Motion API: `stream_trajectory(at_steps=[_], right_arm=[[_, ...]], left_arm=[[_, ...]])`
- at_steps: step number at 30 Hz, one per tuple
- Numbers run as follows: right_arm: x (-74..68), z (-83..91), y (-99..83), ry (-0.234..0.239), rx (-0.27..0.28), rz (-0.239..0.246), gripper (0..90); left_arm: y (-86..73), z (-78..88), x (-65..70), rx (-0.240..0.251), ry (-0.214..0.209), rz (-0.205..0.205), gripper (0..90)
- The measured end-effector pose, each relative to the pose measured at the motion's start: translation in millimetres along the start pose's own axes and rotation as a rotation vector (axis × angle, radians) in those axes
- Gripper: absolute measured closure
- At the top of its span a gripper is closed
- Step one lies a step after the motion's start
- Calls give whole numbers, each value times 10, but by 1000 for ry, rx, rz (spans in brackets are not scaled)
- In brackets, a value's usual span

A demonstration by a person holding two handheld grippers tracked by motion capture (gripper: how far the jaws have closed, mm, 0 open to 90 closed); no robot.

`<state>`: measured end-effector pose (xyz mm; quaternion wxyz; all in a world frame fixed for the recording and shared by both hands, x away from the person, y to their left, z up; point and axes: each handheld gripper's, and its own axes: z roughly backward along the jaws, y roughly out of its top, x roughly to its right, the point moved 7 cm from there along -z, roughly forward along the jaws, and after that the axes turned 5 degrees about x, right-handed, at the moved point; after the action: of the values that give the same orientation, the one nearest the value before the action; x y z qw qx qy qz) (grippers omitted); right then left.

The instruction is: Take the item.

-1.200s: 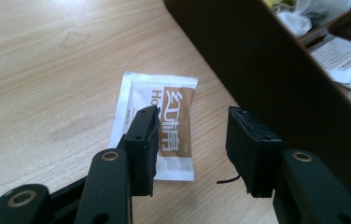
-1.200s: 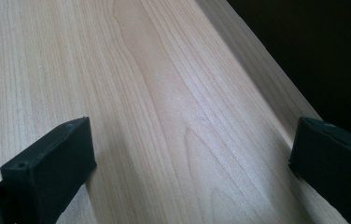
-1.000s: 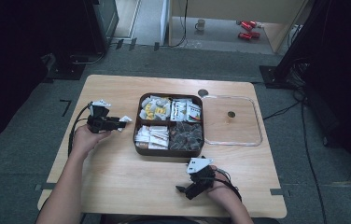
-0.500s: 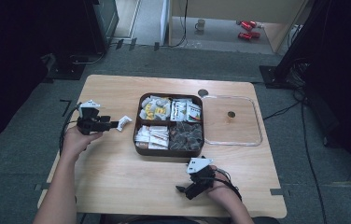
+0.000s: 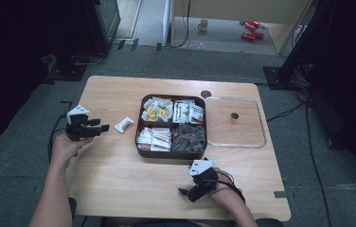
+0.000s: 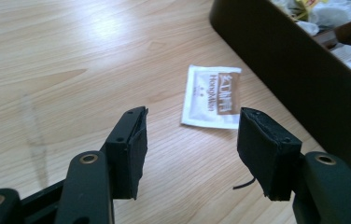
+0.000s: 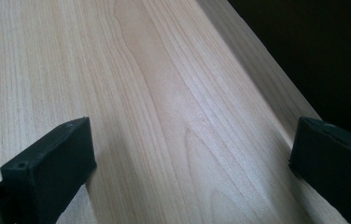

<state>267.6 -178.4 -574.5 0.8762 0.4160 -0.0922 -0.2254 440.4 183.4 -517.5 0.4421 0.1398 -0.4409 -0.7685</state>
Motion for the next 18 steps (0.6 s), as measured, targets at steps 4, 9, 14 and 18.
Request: stream_trajectory(at_steps=[4, 9, 14, 18], right_arm=[[0, 0, 1, 0, -1, 0, 0], [-1, 0, 1, 0, -2, -2, 0], [-1, -1, 2, 0, -2, -2, 0], [-1, -1, 2, 1, -2, -2, 0]], left_arm=[[-59, 4, -101, 3, 32, 42, 420], [-118, 9, -202, -3, 77, 47, 410], [-209, 17, -331, -20, 136, 28, 410], [-263, 18, -407, -25, 167, 11, 393]])
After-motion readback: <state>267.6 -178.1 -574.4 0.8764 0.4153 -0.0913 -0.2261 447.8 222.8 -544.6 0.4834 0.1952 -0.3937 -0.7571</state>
